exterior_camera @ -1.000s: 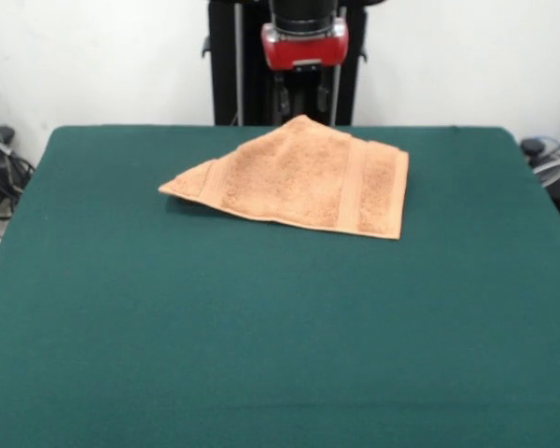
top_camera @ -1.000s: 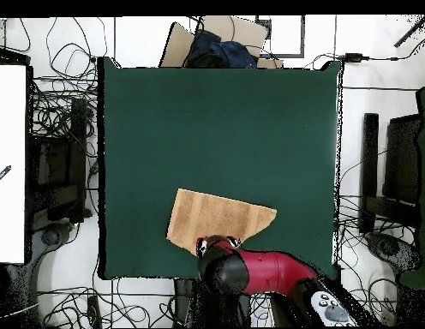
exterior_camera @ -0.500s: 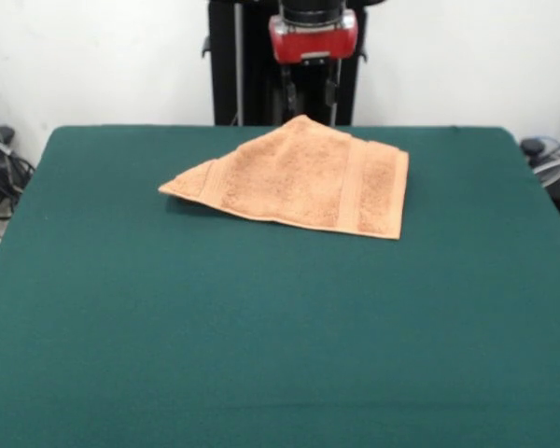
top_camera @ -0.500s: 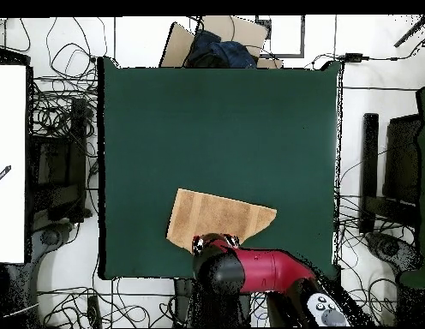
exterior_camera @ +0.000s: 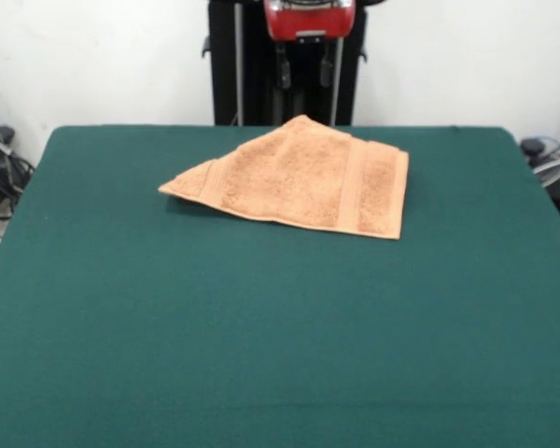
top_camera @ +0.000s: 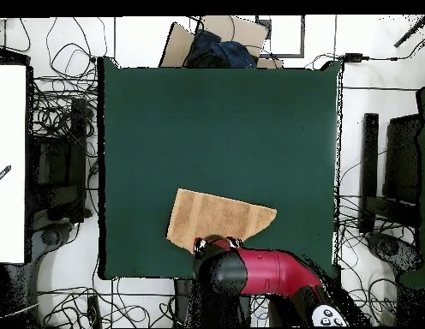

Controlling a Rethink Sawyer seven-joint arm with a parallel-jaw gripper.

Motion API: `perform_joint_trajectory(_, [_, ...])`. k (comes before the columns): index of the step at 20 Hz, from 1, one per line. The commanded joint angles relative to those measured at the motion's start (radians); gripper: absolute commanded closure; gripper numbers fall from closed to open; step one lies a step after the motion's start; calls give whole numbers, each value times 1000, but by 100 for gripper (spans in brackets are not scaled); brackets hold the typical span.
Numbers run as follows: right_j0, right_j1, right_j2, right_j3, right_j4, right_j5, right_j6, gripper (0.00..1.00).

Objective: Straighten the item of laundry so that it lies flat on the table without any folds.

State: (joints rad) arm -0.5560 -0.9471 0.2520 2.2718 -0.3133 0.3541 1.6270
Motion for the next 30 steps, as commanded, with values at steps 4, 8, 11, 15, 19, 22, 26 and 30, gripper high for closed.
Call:
perform_joint_trajectory(4, [-38,16,129,-59,26,113,-15,0])
perform_joint_trajectory(8, [-60,67,141,-103,-3,111,-39,0])
perform_joint_trajectory(11, [-74,99,149,-130,-26,100,-52,0])
perform_joint_trajectory(15, [-86,127,144,-124,-40,81,-37,0])
perform_joint_trajectory(19, [-100,97,161,-107,-35,100,-48,0])
perform_joint_trajectory(22, [-109,93,171,-112,-32,116,-57,0])
perform_joint_trajectory(26, [-122,101,186,-116,-31,126,-62,0])
perform_joint_trajectory(30, [-144,54,205,-134,-19,198,-99,0])
